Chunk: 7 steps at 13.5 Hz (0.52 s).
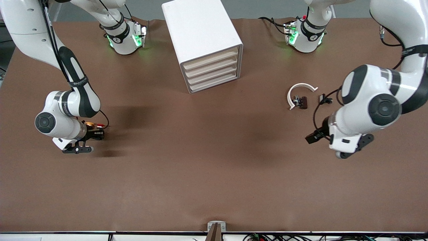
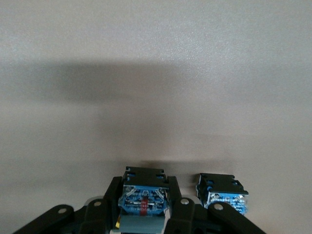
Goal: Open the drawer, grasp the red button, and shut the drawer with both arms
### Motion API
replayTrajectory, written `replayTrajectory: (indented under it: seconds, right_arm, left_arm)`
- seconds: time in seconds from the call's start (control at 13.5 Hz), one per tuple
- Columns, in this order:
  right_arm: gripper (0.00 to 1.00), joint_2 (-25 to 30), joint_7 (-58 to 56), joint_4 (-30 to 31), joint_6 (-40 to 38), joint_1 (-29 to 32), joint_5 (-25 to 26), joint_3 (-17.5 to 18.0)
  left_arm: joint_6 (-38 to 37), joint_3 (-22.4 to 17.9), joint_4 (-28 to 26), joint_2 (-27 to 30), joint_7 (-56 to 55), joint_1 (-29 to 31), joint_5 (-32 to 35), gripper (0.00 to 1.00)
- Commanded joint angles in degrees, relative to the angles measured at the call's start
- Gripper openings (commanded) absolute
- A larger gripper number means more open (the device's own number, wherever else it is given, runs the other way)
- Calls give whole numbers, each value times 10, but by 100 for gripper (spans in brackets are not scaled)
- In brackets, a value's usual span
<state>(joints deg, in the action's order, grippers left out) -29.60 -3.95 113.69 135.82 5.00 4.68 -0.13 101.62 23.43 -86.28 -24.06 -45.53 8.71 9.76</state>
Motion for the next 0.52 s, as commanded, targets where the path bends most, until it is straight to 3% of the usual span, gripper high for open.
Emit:
replayTrajectory:
  seconds: [0.0,0.15,0.3,0.37,0.44]
  right_arm:
    - [24,11,14,14,6,9,12,9]
    - [27,10,14,14,10,9,12,9]
    - [41,9,14,14,13,10,12,9]
    - [53,8,14,14,13,10,12,9]
    - [76,9,14,14,11,10,12,10]
  left_arm:
    - [-10,7,5,38,76,31,16,100]
    - [-15,7,3,69,156,53,13,100]
    - [-27,8,1,100,217,68,7,100]
    - [-38,8,1,113,237,69,6,100]
    - [-45,8,1,126,256,69,5,100]
